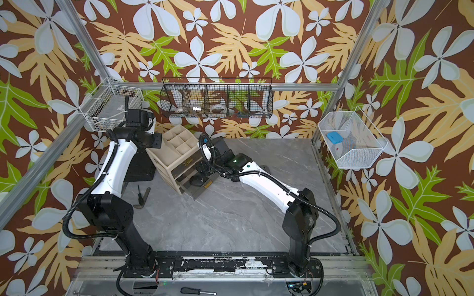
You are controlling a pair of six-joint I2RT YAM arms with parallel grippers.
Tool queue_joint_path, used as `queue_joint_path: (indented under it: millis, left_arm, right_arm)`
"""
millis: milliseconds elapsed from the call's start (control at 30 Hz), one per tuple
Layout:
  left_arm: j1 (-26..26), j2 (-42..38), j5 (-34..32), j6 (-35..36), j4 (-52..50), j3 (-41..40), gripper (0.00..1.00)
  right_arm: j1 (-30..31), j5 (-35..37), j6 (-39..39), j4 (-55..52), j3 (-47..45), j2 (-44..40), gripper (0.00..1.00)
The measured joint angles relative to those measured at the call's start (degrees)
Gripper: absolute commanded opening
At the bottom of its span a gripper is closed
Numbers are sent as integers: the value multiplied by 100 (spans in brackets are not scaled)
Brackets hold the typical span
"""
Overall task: Take the mice out of the drawer
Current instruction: Adjust the storage box at the center of the board, then adjust the mouse in the drawer.
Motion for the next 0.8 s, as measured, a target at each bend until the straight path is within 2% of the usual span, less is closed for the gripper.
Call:
queue_joint_path:
  millis: [133,300,567,800]
  left_arm:
    - [-4,-24,192,22,-17,-9,37]
    - [-17,-520,660,-170,-76,-520,24]
    - [-448,-1351,772,-487,-208,-1506,18]
    - [-638,-1902,739,-914,11,-2162,10]
  right_arm:
    - [0,0,-4,-66,-66,-4,79]
    - [0,11,199,-260,-57,-4,68]
    - [-2,175,1174,-809,-37,59,49]
    - [-70,435,1998,-1126,-210,120,39]
